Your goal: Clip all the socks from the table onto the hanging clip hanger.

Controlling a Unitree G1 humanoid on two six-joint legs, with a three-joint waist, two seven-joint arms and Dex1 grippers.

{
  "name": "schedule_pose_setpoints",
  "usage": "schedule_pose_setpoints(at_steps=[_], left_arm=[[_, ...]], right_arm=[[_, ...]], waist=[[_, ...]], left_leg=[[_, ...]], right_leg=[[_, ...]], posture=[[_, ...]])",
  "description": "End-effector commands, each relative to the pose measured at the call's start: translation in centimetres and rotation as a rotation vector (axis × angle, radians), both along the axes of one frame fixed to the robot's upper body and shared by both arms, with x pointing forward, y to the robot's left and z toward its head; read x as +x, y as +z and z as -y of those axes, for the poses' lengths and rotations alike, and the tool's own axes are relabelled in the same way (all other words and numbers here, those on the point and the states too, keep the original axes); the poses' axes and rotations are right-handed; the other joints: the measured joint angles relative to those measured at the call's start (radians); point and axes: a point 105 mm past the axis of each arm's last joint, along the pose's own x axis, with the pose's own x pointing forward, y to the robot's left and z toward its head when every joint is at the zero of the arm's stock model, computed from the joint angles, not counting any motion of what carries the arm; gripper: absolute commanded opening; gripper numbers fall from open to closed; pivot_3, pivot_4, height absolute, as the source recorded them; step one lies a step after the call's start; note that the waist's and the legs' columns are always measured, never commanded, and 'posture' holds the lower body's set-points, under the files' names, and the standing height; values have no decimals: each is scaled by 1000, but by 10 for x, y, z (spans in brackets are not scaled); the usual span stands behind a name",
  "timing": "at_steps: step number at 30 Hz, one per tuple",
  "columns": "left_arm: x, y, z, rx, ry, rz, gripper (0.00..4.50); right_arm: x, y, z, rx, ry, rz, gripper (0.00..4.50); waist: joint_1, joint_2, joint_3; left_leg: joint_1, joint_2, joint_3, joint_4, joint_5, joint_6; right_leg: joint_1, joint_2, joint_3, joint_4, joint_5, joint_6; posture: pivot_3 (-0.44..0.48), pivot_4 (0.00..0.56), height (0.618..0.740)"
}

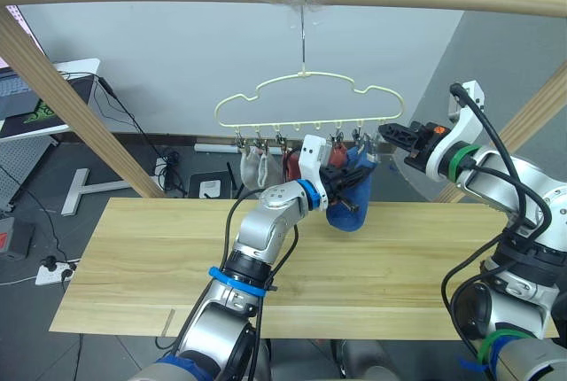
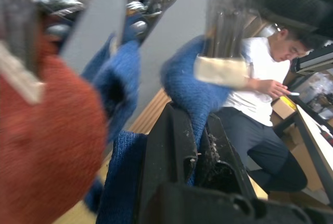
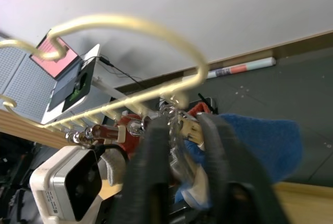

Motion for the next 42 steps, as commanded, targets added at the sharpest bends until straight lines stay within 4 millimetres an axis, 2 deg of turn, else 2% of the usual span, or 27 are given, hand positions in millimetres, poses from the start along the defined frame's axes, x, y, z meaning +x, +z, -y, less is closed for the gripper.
schedule_pose_setpoints(at_steps=[1, 4, 7, 8, 9, 11, 14, 17, 20, 21, 22, 23, 24, 28, 29, 32, 34, 35, 38, 40, 42], left_arm=[[-9, 15, 10, -41, -45, 35, 0], [-12, 15, 15, -42, -75, 31, 0], [-13, 10, 20, -30, -94, 19, 0], [-13, 6, 21, -25, -100, 4, 532], [-12, 3, 21, -22, -104, -6, 681], [-12, -2, 22, -15, -108, -24, 1262], [-14, -29, 18, 45, -129, -70, 2168], [-14, -54, 2, 126, -119, -67, 3130], [-13, -63, -18, 180, -110, -17, 4067], [-10, -64, -31, 185, -89, -18, 4375], [-9, -63, -40, 185, -74, -21, 4447], [-8, -61, -57, 188, -58, -7, 4447], [-8, -59, -87, 199, -23, 2, 4447], [-20, -47, -164, 265, 78, 10, 4447], [-23, -45, -177, 280, 94, 3, 4447], [-34, -41, -228, 400, 175, -6, 4447], [-40, -40, -271, 529, 255, -10, 4447], [-43, -39, -287, 570, 280, -11, 4447], [-53, -27, -345, 683, 402, -35, 4447], [-57, -23, -360, 686, 439, -47, 4447], [-60, -23, -361, 674, 446, -38, 4447]], right_arm=[[-6, 19, 4, 85, 5, 62, 2418], [-15, 27, 13, 66, 9, 106, 3444], [-22, 25, 23, -43, -19, 139, 4468], [-23, 22, 26, -93, -32, 145, 4500], [-24, 20, 27, -126, -38, 150, 4500], [-27, 16, 28, -167, -35, 157, 4500], [-36, -8, 31, -307, -13, 148, 4500], [-42, -32, 35, -427, 6, 134, 4500], [-47, -48, 39, -510, 37, 135, 4500], [-50, -56, 41, -570, 56, 133, 4500], [-52, -61, 43, -612, 71, 134, 4500], [-54, -70, 48, -661, 84, 125, 4500], [-58, -79, 53, -691, 99, 112, 4500], [-68, -93, 65, -767, 141, 123, 4500], [-70, -95, 68, -787, 153, 129, 4500], [-76, -93, 72, -807, 184, 155, 4500], [-82, -85, 76, -784, 202, 185, 4500], [-85, -82, 77, -777, 218, 196, 4500], [-98, -74, 83, -776, 297, 218, 4500], [-101, -73, 87, -787, 312, 215, 4500], [-101, -78, 92, -818, 310, 194, 4500]], waist=[[0, 0, 0], [1, 0, 0], [4, 0, 0], [2, 0, 0], [1, 0, 0], [0, 0, 0], [-1, 0, 0], [-2, 1, -1], [-5, 1, -1], [-4, 1, -1], [-1, 1, -1], [-1, 1, -1], [0, 1, -1], [-7, 1, -2], [-5, 1, -3], [8, 0, -3], [20, -1, -4], [24, -2, -5], [33, -5, -7], [37, -11, -13], [42, -12, -19]], left_leg=[[0, 0, 0, 0, 0, 0], [0, 0, 0, 0, 0, 0], [-1, 0, 0, 1, 0, 0], [-1, 0, 0, 1, 0, 0], [-1, 0, 1, 1, 0, 0], [-1, 0, 0, 1, 0, 0], [0, 0, 0, 1, 0, 0], [0, 0, 1, 1, 0, 0], [1, 0, 1, 1, 0, 0], [1, 0, 1, 1, 0, 0], [1, 0, 1, 2, 0, 0], [1, 0, 1, 2, 1, 0], [1, 0, 1, 3, 1, 0], [3, 2, 1, 1, 1, 0], [3, 2, 1, 1, 1, 0], [4, 1, 2, 2, 1, 0], [5, 1, 2, 2, 1, 0], [5, 1, 2, 2, 1, 0], [5, 2, 1, 2, 1, 0], [6, 2, 1, 2, 1, 0], [6, 2, 2, 2, 1, 0]], right_leg=[[0, 0, 0, 0, 0, 0], [0, 0, 0, 0, 0, 0], [0, 0, -1, 0, 0, 0], [0, 0, -1, -1, 0, 0], [0, 0, 0, -1, 0, 0], [0, 0, 0, 0, 0, 0], [0, 0, -1, 0, 0, 0], [0, 0, 0, -1, 0, 0], [0, 0, 0, 0, 0, 0], [0, 0, 0, 1, 0, 0], [0, 0, 0, 1, 0, 0], [1, 0, 0, 1, 0, 1], [1, 0, 0, 0, 0, 1], [1, 1, 0, 1, 0, 1], [1, 1, 0, 2, 0, 1], [3, 0, 0, 2, 0, 1], [4, 0, 0, 0, 0, 1], [4, 0, 0, 0, 0, 1], [4, 0, -1, 1, 0, 1], [4, 0, -1, 0, 0, 1], [5, -1, -1, 0, 0, 1]], posture=[[-9, 141, 740], [-16, 139, 740], [-29, 137, 740], [-34, 136, 740], [-34, 136, 740], [-39, 136, 740], [-44, 136, 740], [-32, 134, 740], [-32, 134, 740], [-19, 133, 740], [-19, 133, 740], [-19, 133, 740], [3, 130, 740], [33, 125, 740], [46, 123, 740], [76, 117, 740], [91, 113, 740], [107, 107, 740], [127, 101, 740], [135, 98, 740], [135, 98, 740]])
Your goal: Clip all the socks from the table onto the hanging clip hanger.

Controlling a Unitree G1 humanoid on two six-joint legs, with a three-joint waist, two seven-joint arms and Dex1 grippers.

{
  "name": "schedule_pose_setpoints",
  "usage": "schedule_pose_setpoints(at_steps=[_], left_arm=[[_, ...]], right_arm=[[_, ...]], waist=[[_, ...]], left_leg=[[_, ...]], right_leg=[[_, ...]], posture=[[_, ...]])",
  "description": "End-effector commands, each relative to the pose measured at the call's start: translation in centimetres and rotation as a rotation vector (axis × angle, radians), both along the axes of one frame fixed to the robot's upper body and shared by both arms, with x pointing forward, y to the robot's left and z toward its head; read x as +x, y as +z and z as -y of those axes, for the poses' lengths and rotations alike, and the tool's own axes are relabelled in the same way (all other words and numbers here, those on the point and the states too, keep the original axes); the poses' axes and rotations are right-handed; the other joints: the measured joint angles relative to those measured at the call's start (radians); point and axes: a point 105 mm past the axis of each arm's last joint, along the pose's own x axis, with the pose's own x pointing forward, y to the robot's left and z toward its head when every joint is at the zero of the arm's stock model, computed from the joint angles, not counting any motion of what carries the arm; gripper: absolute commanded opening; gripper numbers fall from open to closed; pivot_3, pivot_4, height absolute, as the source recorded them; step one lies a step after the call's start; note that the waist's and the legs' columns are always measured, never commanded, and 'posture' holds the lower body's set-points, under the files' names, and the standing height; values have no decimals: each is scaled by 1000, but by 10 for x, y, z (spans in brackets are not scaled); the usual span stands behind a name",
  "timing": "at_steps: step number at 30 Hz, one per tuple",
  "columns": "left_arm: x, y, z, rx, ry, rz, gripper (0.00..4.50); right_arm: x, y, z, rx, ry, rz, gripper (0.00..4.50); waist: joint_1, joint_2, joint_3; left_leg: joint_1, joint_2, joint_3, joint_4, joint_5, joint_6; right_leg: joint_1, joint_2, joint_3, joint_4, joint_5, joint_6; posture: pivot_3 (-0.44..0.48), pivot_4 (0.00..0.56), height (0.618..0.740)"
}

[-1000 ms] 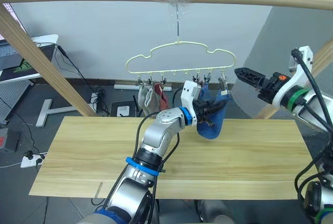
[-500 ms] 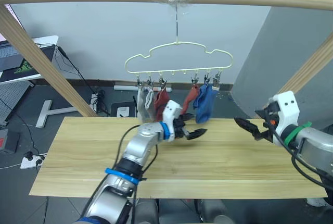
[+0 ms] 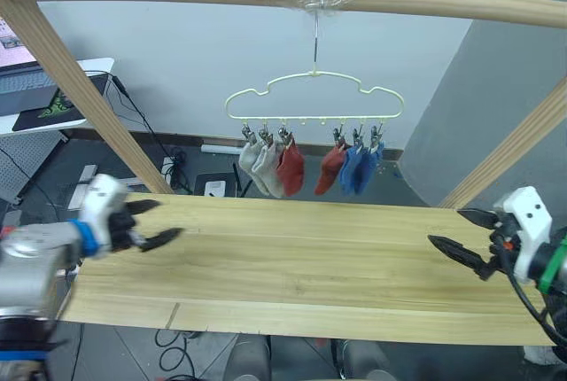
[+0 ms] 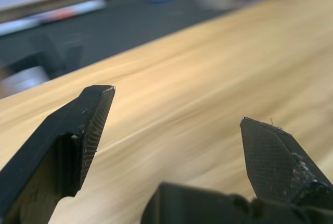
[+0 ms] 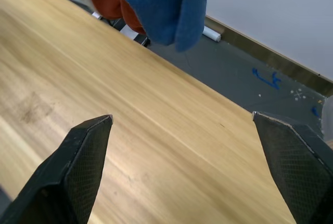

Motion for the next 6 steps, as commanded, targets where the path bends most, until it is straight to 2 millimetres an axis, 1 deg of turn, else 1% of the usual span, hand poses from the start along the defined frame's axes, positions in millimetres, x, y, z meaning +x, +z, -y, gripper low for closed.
schedule_pose_setpoints(at_steps=[1, 3, 6], left_arm=[[-2, 5, 5, -31, -18, 55, 4447], [-2, 1, 15, -50, -23, 67, 4447], [-1, -1, 29, -102, -39, 69, 4447]], right_arm=[[0, 3, 5, -57, 17, 29, 4500], [2, -2, 4, -51, 17, 32, 4500], [4, 0, 2, -41, 20, 42, 4500]], waist=[[7, -1, -6], [14, -3, -12], [19, -7, -18]], left_leg=[[1, 0, 1, 0, 0, 0], [1, -1, 2, 1, 0, 0], [1, 0, 1, 0, 0, 0]], right_leg=[[1, -1, 0, 0, 0, 0], [1, -1, 1, -1, 0, 0], [1, 0, 0, 1, 0, 0]], posture=[[146, 89, 740], [152, 80, 740], [152, 80, 740]])
